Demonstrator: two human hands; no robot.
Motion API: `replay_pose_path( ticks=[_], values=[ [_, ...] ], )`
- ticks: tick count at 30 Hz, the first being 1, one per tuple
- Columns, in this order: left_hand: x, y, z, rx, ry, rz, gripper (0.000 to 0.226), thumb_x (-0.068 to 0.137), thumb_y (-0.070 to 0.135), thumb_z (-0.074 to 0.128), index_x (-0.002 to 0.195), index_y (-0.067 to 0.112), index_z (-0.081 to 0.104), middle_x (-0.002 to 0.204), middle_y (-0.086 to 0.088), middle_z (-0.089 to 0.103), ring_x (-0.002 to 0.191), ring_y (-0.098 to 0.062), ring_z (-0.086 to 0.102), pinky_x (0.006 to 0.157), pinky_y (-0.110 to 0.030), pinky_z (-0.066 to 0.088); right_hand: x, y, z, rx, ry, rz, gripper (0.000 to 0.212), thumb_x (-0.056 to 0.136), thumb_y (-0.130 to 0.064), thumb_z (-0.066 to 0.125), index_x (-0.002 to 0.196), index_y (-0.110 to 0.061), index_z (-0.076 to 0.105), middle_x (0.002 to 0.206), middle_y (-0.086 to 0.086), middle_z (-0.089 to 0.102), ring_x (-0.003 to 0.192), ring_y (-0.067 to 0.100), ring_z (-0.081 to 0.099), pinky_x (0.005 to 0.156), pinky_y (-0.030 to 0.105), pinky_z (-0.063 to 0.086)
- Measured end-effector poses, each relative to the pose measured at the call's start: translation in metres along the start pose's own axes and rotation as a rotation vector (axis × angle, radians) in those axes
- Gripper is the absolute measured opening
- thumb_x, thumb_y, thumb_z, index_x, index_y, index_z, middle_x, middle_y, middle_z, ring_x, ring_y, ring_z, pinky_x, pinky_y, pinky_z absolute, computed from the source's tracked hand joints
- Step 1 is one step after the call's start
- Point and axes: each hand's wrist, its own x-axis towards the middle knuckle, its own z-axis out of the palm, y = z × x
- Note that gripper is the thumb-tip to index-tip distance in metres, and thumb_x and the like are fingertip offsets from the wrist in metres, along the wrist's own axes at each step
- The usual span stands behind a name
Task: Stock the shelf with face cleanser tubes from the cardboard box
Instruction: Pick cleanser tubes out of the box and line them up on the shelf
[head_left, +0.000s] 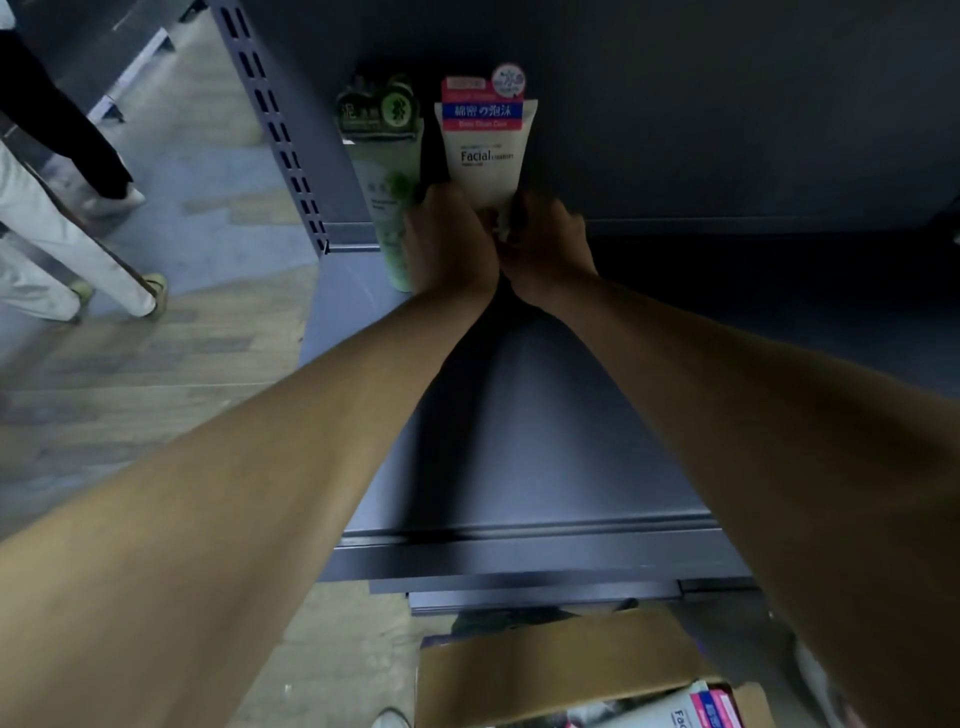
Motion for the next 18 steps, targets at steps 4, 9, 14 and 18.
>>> replay_pose_path(
  ticks=[4, 9, 14, 18],
  values=[
    [0.005, 0.003, 0.000, -0.003, -0.006, 0.002, 0.025, 0.090, 0.013, 0.059, 0.114, 0.005, 0.063, 0.110, -0.015, 0.067, 0.105, -0.033, 0.062, 0.075, -0.035, 0.046, 0.008, 0.001, 0.001, -0.011, -0.009, -0.010, 0.042, 0.095, -0.048, 0.054, 0.121, -0.014, 0.056, 0.111, 0.004, 0.060, 0.100, 0.019, 0.051, 0.056, 0.018, 0.030],
    [0.004, 0.005, 0.001, 0.001, 0.027, 0.011, 0.025, 0.094, 0.013, 0.054, 0.117, 0.005, 0.062, 0.114, -0.014, 0.067, 0.108, -0.030, 0.062, 0.075, -0.030, 0.043, 0.013, 0.001, 0.001, -0.012, -0.017, -0.002, 0.041, 0.095, -0.044, 0.056, 0.121, -0.013, 0.055, 0.116, 0.005, 0.061, 0.101, 0.018, 0.052, 0.066, 0.023, 0.037],
    [0.005, 0.006, 0.002, 0.005, 0.031, 0.013, 0.025, 0.094, 0.013, 0.053, 0.117, 0.005, 0.063, 0.115, -0.014, 0.067, 0.108, -0.030, 0.062, 0.083, -0.035, 0.050, 0.014, 0.002, 0.001, -0.016, -0.010, -0.003, 0.041, 0.094, -0.044, 0.057, 0.122, -0.014, 0.055, 0.115, 0.002, 0.061, 0.088, 0.009, 0.043, 0.054, 0.013, 0.028],
    [0.004, 0.006, 0.002, 0.002, 0.026, 0.015, 0.024, 0.095, 0.012, 0.052, 0.115, 0.004, 0.063, 0.114, -0.014, 0.067, 0.107, -0.029, 0.062, 0.081, -0.032, 0.048, 0.017, 0.002, 0.007, -0.003, -0.005, 0.024, 0.039, 0.094, -0.042, 0.058, 0.122, -0.015, 0.055, 0.116, 0.003, 0.062, 0.092, 0.012, 0.049, 0.065, 0.020, 0.037]
  ],
)
